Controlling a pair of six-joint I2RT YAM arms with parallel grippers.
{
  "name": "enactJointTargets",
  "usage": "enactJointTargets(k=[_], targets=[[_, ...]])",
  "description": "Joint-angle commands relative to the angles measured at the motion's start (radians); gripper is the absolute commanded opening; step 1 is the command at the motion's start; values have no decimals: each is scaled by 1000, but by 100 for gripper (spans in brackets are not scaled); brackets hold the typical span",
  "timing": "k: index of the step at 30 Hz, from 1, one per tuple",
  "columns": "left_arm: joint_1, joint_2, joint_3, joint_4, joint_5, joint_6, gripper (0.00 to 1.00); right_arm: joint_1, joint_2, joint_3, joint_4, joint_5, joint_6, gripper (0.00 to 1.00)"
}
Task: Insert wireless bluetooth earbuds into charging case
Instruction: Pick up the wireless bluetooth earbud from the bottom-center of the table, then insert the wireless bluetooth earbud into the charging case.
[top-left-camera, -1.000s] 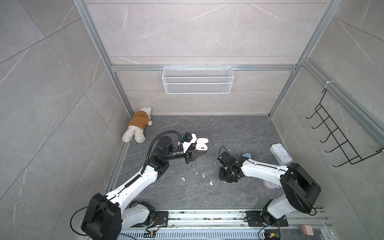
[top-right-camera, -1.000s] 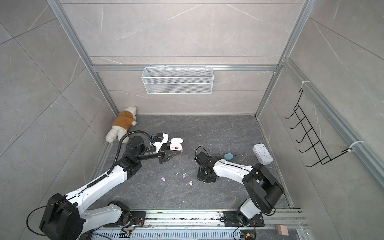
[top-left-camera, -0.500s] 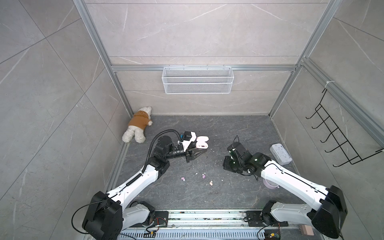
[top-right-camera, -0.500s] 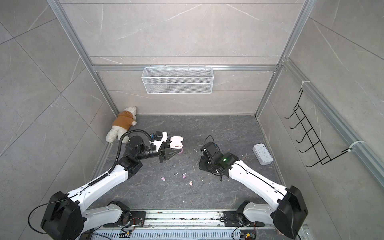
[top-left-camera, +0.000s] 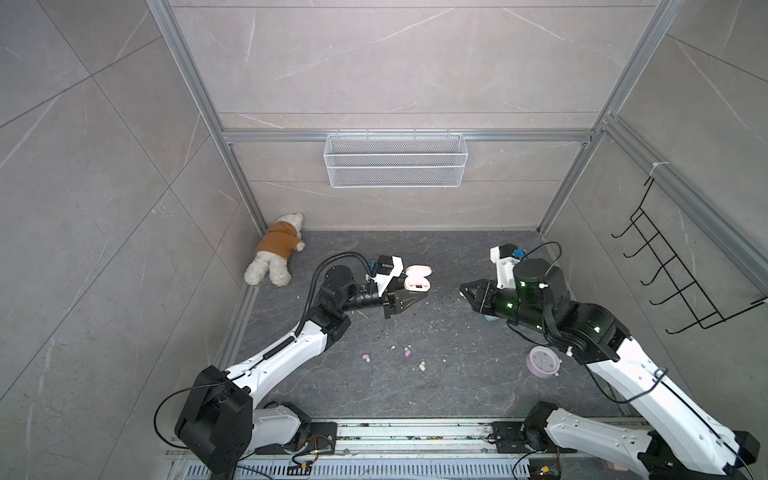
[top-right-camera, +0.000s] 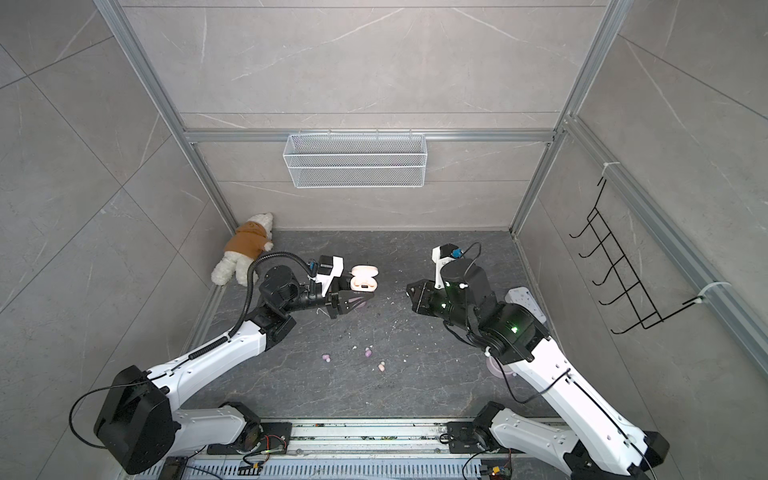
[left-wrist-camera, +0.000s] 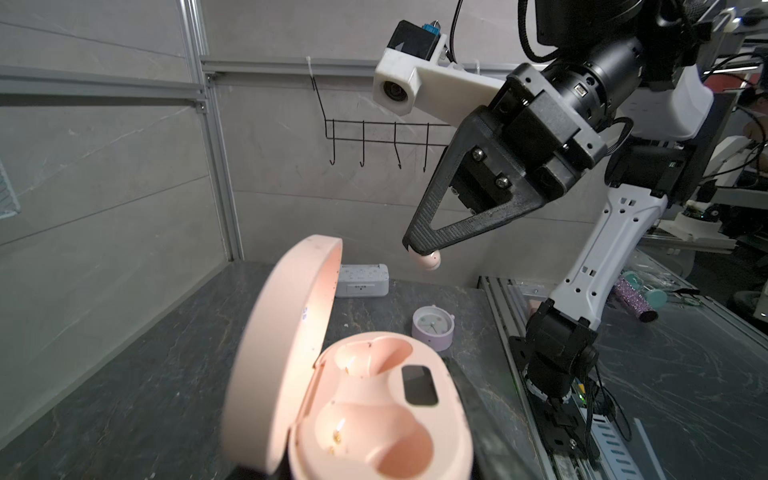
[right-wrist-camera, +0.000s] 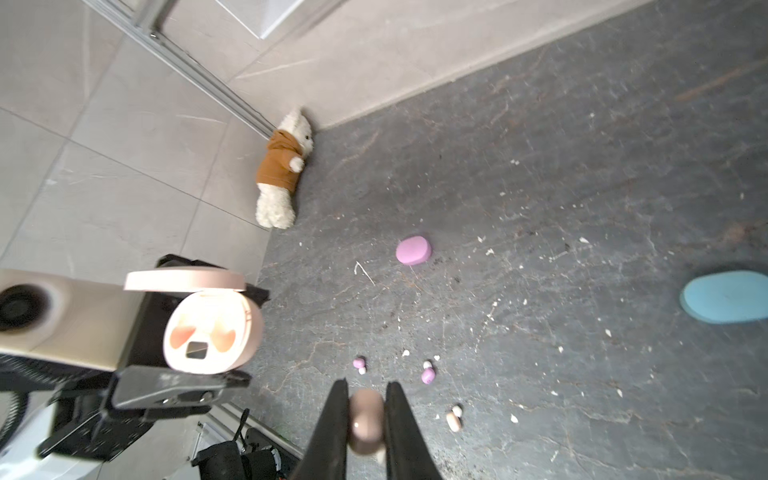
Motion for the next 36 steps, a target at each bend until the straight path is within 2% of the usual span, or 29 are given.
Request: enactJointTargets(k=[1, 7, 14, 28, 36], targets=[[-27, 55, 40, 136, 36, -75, 24, -4, -21, 51, 16, -70, -90, 16], [-55, 159, 96, 251, 64, -156, 24, -4, -43, 71, 42, -195, -141, 17], [-90, 197, 155, 250, 118, -175, 24, -10, -31, 52, 76, -311, -178, 17], [-105, 172, 145, 281, 159, -218, 24, -30, 0, 18, 129, -379, -186, 17], [-119, 132, 139, 226, 173, -176, 24, -31, 11, 30, 134, -356, -198, 17]])
